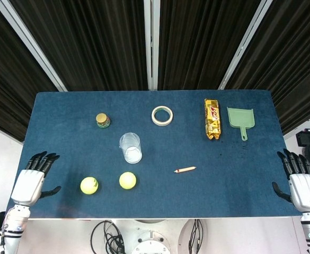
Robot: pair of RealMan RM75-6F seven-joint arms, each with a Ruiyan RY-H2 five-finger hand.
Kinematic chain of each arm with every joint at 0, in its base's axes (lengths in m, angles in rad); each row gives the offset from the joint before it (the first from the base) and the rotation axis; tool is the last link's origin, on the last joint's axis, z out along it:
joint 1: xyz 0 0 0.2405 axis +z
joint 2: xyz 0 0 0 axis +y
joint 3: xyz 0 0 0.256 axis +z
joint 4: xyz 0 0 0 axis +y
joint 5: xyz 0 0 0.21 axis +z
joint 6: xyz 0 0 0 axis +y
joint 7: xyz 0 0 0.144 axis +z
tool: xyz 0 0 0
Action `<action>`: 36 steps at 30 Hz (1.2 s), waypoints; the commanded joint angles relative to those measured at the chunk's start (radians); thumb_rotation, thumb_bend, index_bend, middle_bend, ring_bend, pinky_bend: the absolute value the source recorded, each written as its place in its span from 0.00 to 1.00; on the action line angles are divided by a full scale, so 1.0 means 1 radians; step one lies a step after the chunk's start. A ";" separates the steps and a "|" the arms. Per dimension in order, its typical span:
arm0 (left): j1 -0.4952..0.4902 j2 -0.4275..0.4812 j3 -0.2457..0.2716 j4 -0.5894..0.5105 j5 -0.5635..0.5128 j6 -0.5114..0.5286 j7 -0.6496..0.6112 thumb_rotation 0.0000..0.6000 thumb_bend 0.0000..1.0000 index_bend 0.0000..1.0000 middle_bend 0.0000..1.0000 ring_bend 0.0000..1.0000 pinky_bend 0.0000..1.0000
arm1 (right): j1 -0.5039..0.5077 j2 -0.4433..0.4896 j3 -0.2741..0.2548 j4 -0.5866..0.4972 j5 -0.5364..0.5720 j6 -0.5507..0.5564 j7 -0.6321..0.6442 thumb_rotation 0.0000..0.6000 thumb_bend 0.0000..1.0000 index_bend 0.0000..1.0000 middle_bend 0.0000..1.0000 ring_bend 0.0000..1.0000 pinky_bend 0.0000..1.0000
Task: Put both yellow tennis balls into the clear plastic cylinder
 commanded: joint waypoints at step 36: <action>-0.143 -0.195 0.072 0.149 -0.006 -0.302 -0.125 1.00 0.11 0.14 0.13 0.06 0.21 | -0.003 0.010 -0.009 -0.005 -0.009 0.000 0.013 1.00 0.27 0.00 0.00 0.00 0.00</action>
